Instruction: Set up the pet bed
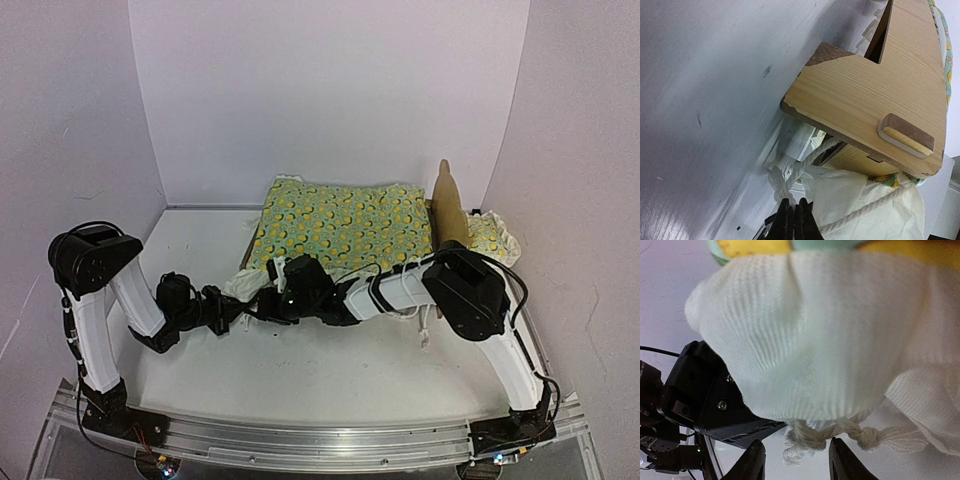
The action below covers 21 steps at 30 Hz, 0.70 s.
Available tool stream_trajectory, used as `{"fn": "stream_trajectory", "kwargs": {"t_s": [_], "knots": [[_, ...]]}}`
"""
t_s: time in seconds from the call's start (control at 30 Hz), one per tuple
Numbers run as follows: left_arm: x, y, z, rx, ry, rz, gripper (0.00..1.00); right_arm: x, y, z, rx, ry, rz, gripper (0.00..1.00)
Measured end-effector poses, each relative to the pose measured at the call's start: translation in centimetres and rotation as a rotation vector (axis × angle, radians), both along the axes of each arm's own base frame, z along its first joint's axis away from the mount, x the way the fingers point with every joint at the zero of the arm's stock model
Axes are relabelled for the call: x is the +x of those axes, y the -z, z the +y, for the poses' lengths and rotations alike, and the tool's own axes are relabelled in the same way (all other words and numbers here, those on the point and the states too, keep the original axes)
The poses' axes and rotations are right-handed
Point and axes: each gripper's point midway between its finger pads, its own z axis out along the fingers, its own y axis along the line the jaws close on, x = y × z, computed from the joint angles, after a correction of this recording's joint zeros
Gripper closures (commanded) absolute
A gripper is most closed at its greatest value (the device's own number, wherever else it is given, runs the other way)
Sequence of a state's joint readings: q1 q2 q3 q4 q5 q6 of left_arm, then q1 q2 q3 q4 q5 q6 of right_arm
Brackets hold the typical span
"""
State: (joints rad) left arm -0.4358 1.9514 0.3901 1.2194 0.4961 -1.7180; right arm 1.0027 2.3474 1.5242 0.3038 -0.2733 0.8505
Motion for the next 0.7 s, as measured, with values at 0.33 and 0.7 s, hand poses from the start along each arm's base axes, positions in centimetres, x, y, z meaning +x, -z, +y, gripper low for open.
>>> {"fn": "stream_trajectory", "kwargs": {"t_s": [0.33, 0.7], "knots": [[0.0, -0.2, 0.0, -0.012, -0.003, -0.001, 1.0, -0.8, 0.0, 0.7, 0.031, -0.003, 0.016, 0.54], [-0.2, -0.2, 0.3, -0.021, -0.011, -0.008, 1.0, -2.1, 2.3, 0.8, -0.014, -0.018, 0.014, 0.63]]}}
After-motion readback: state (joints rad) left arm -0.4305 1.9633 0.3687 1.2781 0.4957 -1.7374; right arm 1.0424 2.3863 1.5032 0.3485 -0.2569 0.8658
